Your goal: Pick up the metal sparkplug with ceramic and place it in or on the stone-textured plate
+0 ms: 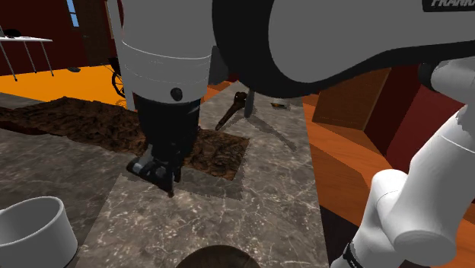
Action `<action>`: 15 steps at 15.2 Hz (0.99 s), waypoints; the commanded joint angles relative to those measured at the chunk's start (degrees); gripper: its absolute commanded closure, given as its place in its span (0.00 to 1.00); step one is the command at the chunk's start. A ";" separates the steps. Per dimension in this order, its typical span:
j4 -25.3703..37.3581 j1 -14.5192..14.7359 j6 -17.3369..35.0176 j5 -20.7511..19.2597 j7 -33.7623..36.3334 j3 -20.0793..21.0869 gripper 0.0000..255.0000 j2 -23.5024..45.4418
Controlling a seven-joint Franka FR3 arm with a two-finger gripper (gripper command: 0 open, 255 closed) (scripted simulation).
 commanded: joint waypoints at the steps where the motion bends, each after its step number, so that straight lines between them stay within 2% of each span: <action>1: -2.43 1.03 -0.13 1.45 1.42 0.74 1.00 -2.77; 11: -8.23 6.51 -3.25 7.48 9.44 5.42 1.00 -12.57; 15: -11.61 6.78 -0.24 7.80 9.63 5.65 1.00 -12.97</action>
